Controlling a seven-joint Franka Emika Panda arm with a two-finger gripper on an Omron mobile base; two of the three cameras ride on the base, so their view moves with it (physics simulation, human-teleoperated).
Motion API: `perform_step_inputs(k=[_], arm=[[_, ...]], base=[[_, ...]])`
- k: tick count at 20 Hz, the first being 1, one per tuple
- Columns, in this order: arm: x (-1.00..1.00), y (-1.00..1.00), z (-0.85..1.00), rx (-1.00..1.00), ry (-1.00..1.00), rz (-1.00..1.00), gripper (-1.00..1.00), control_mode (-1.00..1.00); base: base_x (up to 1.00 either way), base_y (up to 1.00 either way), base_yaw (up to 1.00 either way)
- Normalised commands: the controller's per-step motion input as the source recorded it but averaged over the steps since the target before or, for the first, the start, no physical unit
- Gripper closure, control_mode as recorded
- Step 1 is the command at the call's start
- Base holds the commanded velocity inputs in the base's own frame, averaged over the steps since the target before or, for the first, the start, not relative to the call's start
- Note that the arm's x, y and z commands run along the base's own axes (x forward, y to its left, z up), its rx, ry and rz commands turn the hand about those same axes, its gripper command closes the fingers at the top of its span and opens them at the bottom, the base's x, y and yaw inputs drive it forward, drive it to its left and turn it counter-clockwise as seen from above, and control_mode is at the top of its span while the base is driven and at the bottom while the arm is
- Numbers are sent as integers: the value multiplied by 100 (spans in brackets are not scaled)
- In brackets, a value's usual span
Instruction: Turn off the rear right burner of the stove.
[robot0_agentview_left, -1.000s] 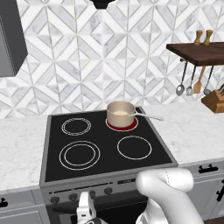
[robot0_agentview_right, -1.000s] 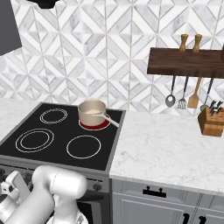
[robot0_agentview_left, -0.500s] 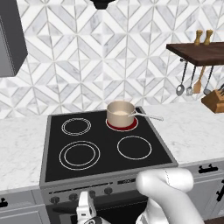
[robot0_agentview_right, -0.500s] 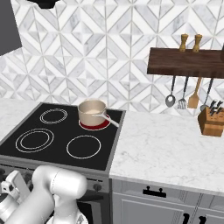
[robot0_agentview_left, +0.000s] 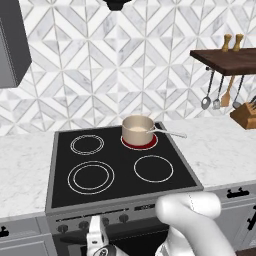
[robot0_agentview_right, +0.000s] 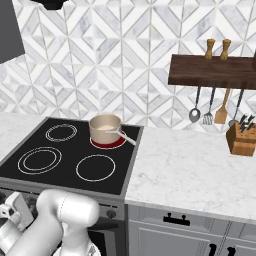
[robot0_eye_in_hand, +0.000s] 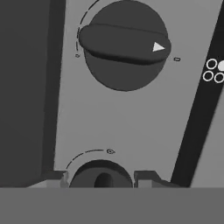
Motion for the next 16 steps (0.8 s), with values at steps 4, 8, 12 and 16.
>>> perform_step_inputs(k=[4, 8, 12, 16], arm=[[0, -1, 47, 28, 0, -5, 100, -100], [0, -14, 51, 41, -8, -10, 100, -100], [0, -18, 57, 49, -17, -11, 100, -100], [0, -22, 60, 54, -19, -11, 100, -100]], base=[[0, 0, 0], [0, 0, 0], [0, 0, 0], [0, 0, 0]])
